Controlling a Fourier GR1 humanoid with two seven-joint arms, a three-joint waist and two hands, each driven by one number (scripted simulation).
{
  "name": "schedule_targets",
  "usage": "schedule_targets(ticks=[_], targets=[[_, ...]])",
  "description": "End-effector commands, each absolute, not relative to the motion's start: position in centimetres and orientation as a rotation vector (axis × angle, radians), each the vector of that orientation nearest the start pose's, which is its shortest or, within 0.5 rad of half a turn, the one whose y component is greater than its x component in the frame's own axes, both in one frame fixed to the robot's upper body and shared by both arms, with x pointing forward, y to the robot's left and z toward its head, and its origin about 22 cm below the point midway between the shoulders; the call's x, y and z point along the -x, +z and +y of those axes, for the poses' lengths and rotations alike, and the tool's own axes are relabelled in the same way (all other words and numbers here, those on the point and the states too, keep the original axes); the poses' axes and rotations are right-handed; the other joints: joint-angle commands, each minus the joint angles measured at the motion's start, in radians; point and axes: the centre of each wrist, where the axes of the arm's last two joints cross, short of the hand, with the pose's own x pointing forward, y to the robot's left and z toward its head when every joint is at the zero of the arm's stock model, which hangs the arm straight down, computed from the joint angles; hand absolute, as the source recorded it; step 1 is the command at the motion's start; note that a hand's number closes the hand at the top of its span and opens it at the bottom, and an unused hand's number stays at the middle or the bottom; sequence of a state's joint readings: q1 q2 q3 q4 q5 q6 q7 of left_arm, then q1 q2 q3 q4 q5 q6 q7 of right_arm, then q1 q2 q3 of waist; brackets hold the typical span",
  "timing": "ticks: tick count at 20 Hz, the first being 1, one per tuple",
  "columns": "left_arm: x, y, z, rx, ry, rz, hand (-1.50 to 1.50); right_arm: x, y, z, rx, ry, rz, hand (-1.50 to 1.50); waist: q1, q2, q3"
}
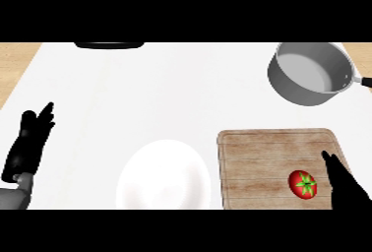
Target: Pick the tomato from the cutting board and place it in the pot
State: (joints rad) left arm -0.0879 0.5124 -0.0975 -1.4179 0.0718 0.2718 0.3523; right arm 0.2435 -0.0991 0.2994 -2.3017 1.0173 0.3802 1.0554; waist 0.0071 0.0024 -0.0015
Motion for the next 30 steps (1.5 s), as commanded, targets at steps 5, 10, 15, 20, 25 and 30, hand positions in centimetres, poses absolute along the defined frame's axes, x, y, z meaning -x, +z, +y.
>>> schedule_targets(ticks=[5, 10, 15, 20, 25, 30], targets=[[-26.5, 3.4, 32.9, -0.503, -0.112, -1.181, 0.0, -17.7, 11.3, -20.8, 0.984, 0.568, -0.635, -1.5, -0.005, -0.002, 0.001], [-27.3, 4.8, 34.5, -0.54, -0.098, -1.14, 0.0, -19.3, 8.2, -21.2, 0.973, 0.563, -0.62, -1.5, -0.006, -0.002, 0.002], [-27.7, 2.8, 32.8, -0.543, -0.102, -1.144, 0.0, -20.4, 7.5, -21.7, 0.994, 0.58, -0.658, -1.5, -0.009, -0.002, 0.002], [-27.2, 4.4, 33.2, -0.538, -0.093, -1.146, 0.0, -19.5, 5.7, -21.5, 1.013, 0.587, -0.597, -1.5, -0.008, -0.003, 0.002], [-25.7, 1.5, 34.9, -0.525, -0.118, -1.162, 0.0, -20.2, 5.6, -22.8, 0.966, 0.579, -0.547, -1.5, -0.008, -0.002, 0.001], [-26.6, 2.0, 32.3, -0.513, -0.097, -1.146, 0.0, -18.9, 5.3, -21.9, 0.943, 0.59, -0.551, -1.5, -0.009, -0.003, 0.001]])
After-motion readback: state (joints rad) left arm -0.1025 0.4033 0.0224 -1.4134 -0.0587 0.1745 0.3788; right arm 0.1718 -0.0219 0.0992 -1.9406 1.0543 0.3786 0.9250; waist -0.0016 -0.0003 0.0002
